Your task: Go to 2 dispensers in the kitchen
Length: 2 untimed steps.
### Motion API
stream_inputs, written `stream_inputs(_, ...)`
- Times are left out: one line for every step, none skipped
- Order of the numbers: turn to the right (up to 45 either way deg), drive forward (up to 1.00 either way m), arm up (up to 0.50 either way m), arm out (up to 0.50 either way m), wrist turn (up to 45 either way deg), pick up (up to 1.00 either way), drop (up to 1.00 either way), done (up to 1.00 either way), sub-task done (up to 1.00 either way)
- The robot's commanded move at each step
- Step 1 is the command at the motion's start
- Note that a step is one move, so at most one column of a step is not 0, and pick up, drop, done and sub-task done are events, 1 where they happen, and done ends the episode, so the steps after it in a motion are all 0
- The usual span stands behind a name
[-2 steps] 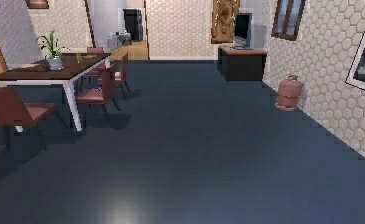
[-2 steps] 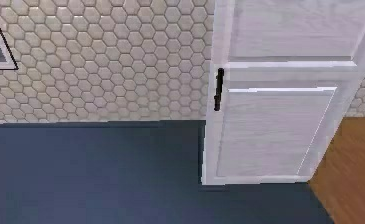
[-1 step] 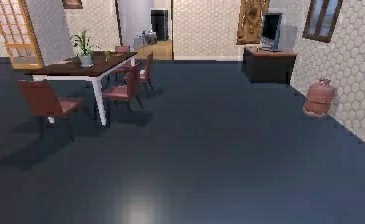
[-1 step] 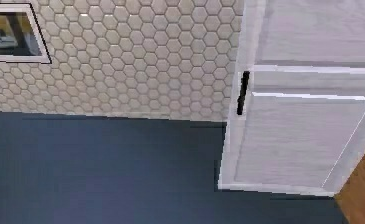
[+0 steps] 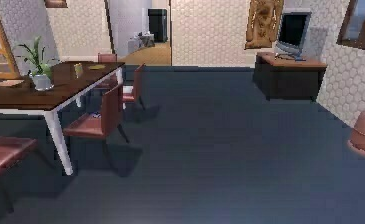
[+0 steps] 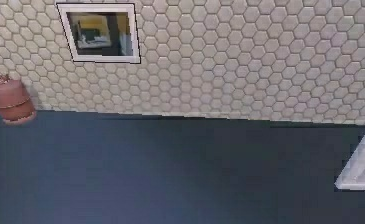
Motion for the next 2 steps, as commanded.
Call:
stream_inputs(0.0,1.0,0.0,0.0,0.0,0.0,0.0,0.0,0.0)
stream_inputs(0.0,1.0,0.0,0.0,0.0,0.0,0.0,0.0,0.0)
